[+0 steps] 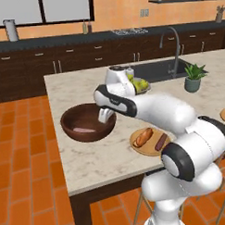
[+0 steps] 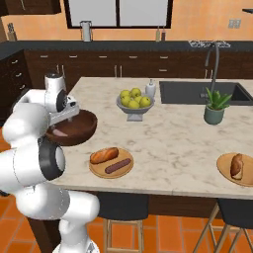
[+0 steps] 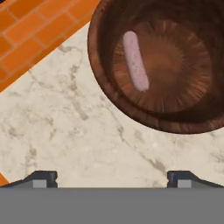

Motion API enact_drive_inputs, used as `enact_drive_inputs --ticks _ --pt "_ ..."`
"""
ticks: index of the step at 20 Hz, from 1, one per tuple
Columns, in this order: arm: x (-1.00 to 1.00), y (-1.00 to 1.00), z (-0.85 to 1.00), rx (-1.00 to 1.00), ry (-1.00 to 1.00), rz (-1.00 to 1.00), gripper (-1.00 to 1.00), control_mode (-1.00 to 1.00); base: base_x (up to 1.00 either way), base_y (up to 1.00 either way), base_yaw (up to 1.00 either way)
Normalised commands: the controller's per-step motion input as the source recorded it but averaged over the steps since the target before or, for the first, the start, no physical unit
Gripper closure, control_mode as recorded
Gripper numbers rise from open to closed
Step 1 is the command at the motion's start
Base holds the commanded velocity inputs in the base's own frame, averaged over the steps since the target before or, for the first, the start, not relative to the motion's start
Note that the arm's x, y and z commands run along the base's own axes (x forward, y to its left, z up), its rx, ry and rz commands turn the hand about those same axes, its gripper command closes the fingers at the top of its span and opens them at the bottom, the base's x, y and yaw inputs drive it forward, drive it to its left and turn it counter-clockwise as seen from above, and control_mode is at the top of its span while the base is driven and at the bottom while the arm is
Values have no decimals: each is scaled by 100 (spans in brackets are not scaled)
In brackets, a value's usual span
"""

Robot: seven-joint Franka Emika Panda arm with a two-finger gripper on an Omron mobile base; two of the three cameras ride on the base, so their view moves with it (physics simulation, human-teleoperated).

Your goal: Place one bun and one sausage from the bowl on each plate.

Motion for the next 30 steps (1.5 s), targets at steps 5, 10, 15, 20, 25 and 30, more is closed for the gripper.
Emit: enact_drive_inputs --ticks 5,10,15,20,25,30 --pt "100 45 -55 1 30 7 -100 -100 0 0 0" --pt "96 52 -38 0 19 1 -100 -100 0 0 0" --pt "42 50 -74 -2 1 0 -100 -100 0 0 0" --pt "32 22 -73 -1 0 0 -100 -100 0 0 0" --pt "18 0 -54 -1 -1 0 -100 -100 0 0 0" --pt "-25 0 -42 -10 -19 0 -100 -100 0 0 0"
